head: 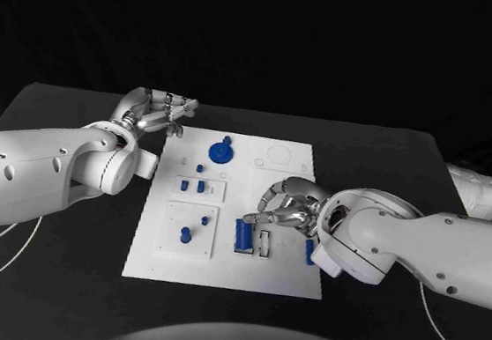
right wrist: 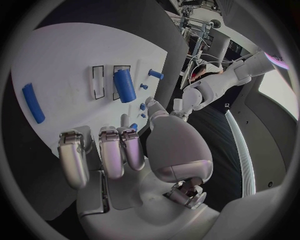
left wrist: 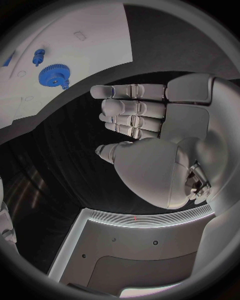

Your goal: Assemble the parts on the task board

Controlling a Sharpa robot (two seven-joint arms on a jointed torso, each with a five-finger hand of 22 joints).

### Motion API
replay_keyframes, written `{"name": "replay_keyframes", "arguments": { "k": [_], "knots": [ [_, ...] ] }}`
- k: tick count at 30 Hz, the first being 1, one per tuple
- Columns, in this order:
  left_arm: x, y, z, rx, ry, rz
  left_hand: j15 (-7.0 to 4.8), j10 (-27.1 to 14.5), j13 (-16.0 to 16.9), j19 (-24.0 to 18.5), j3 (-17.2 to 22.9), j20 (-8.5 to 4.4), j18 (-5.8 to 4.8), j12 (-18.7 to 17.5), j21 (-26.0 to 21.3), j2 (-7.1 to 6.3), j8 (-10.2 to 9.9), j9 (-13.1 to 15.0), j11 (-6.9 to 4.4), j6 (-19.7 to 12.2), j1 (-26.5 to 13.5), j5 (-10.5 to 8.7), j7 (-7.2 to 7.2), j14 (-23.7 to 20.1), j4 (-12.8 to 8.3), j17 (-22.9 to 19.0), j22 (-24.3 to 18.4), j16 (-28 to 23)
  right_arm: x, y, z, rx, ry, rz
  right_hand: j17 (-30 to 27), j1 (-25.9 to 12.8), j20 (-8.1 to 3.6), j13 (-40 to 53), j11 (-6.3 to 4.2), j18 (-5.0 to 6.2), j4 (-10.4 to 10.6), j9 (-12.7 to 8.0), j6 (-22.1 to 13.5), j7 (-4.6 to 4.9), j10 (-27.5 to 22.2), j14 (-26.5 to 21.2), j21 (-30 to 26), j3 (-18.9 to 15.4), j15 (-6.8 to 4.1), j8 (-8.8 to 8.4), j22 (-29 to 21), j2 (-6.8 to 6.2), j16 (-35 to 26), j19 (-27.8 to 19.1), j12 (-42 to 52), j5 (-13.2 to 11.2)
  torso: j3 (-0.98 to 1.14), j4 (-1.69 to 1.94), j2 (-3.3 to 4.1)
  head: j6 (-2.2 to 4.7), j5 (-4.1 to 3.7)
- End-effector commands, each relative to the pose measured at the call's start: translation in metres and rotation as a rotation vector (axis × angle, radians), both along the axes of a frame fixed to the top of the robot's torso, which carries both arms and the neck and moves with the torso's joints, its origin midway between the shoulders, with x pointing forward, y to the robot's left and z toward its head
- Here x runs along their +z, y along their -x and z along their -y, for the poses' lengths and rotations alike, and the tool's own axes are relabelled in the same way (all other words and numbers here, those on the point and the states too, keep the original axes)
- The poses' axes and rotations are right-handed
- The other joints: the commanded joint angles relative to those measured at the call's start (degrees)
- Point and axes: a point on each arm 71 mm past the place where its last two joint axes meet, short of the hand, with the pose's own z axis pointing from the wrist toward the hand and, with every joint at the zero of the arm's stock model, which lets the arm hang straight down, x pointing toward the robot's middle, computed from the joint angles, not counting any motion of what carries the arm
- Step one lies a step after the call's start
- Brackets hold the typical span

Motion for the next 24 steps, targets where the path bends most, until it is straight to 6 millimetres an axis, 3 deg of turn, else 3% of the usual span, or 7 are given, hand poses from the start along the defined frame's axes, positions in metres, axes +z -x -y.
{"name": "replay_keyframes", "arguments": {
  "k": [1, 2, 4, 8, 17, 24],
  "knots": [
    [0.001, 0.001, 0.003, -0.024, 0.004, 0.006, 0.05, -0.37, 0.00, 0.23, -0.36, 0.03, 0.53, 0.30, -0.18, 0.39, 0.29, 0.09, 0.19, -0.30, 0.31, 0.25, 0.12, -0.06, -0.12, -0.07, -0.06, -0.37, 0.007, 0.001, -0.007, 0.159, 0.019, 0.135, 15.09, 1.05, -0.29, 15.08, -0.14, -0.37, -0.64, -3.18, -2.39, 0.65, 6.01, 6.07, 0.25, 0.55, 0.14, -3.63, 15.08, -0.28, 0.23, 6.00, 0.22, -0.75, -0.02, 0.05, -0.04, 0.01, 0.05],
    [0.001, 0.001, 0.003, -0.025, 0.004, 0.006, 0.05, -0.37, 0.00, 0.23, -0.36, 0.03, 0.53, 0.30, -0.18, 0.39, 0.29, 0.09, 0.19, -0.30, 0.31, 0.25, 0.12, -0.06, -0.12, -0.07, -0.06, -0.37, 0.007, 0.001, -0.008, 0.187, 0.028, 0.157, 15.09, 1.47, -0.32, 15.08, -0.40, -0.37, -0.92, -4.51, -3.17, 0.76, 6.01, 6.07, 0.25, 0.75, 0.14, -4.97, 15.08, -0.56, 0.23, 6.00, 0.22, -1.03, -0.04, 0.03, -0.04, 0.01, 0.06],
    [0.001, 0.001, 0.003, -0.024, 0.003, 0.006, 0.05, -0.37, 0.00, 0.23, -0.36, 0.03, 0.53, 0.30, -0.18, 0.39, 0.29, 0.09, 0.19, -0.30, 0.31, 0.25, 0.12, -0.06, -0.12, -0.07, -0.06, -0.37, 0.008, 0.002, -0.009, 0.237, 0.053, 0.199, 15.09, 2.24, -0.82, 15.08, -1.14, -0.37, -1.27, -7.87, -4.00, -0.02, 6.01, 6.07, 0.25, 1.37, -0.71, -7.70, 15.08, -0.87, 0.23, 6.00, 0.22, -1.17, -0.05, 0.00, -0.06, 0.01, 0.07],
    [0.001, 0.001, 0.003, -0.023, 0.002, 0.006, 0.05, -0.37, 0.00, 0.23, -0.36, 0.03, 0.53, 0.30, -0.18, 0.39, 0.29, 0.09, 0.19, -0.30, 0.31, 0.25, 0.12, -0.06, -0.12, -0.07, -0.06, -0.37, 0.006, 0.004, -0.008, 0.307, 0.089, 0.250, 15.09, 3.63, -1.76, 15.08, -2.07, -0.37, -2.02, -11.76, -4.37, -1.22, 6.01, 6.07, 0.25, 2.23, -1.65, -10.26, 15.08, -1.69, 0.23, 6.00, 0.22, -1.05, -0.07, -0.04, -0.02, 0.01, 0.07],
    [0.001, 0.001, 0.003, -0.023, 0.002, 0.007, 0.05, -0.37, 0.00, 0.23, -0.36, 0.03, 0.53, 0.30, -0.18, 0.39, 0.29, 0.09, 0.19, -0.30, 0.31, 0.25, 0.12, -0.06, -0.12, -0.07, -0.06, -0.37, -0.005, 0.012, -0.007, 0.390, 0.132, 0.280, 15.09, 6.26, -3.49, 15.08, -3.66, -0.37, -3.49, -17.43, -3.73, -3.04, 6.01, 6.07, 0.25, 4.07, -3.44, -13.05, 15.08, -2.51, 0.23, 6.00, 0.22, -0.44, -0.01, 0.00, -0.02, 0.01, -0.06],
    [0.001, 0.001, 0.002, -0.024, 0.001, 0.007, 0.05, -0.38, 0.00, 0.25, -0.46, 0.03, 0.52, 0.39, -0.28, 0.49, 0.32, 0.10, 0.18, -0.31, 0.42, 0.26, 0.11, -0.10, -0.12, -0.06, -0.05, -0.39, -0.014, 0.017, -0.010, 0.424, 0.160, 0.319, 15.09, 7.50, -4.04, 15.08, -4.10, -0.37, -4.23, -19.31, -2.56, -3.37, 6.01, 6.07, 0.25, 5.01, -3.95, -13.61, 15.08, -2.55, 0.23, 6.00, 0.22, -0.08, 0.00, 0.02, -0.02, 0.01, 0.02]
  ]
}}
